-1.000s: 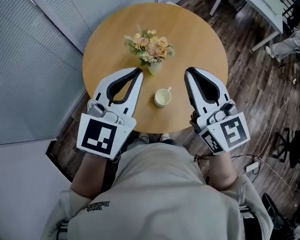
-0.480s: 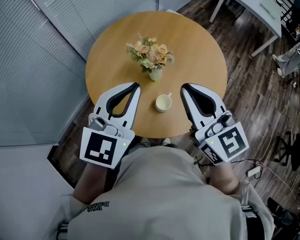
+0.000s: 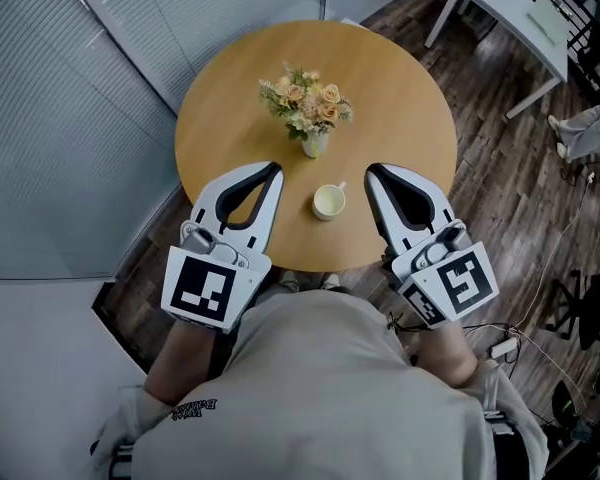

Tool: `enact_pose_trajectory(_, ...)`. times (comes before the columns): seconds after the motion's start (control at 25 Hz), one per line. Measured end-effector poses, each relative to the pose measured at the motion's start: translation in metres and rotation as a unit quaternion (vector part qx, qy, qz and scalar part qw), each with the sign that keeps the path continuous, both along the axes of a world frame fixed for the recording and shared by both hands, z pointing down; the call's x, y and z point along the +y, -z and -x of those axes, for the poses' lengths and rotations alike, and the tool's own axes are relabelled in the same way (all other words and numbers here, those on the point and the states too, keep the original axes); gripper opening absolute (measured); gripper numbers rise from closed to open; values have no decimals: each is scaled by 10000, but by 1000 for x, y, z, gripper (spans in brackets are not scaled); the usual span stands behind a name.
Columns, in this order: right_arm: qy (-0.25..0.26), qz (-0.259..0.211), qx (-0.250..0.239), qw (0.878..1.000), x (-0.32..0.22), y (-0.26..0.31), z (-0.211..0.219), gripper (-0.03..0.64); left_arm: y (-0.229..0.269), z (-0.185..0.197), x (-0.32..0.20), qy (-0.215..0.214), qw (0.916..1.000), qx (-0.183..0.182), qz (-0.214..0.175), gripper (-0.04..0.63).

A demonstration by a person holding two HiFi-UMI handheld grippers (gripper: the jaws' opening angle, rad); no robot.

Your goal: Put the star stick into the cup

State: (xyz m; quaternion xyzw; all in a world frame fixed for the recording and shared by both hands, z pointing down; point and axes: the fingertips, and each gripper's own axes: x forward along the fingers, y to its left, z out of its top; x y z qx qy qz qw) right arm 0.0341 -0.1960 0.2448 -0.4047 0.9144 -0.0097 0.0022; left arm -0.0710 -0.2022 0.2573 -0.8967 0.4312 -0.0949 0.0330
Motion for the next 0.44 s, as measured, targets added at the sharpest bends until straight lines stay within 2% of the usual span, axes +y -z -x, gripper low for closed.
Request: enact_pose_trajectory(0.44,-19,-1,-18,10000,5,2,-4,34,-4,-5,5,-23,10000,2,64,23)
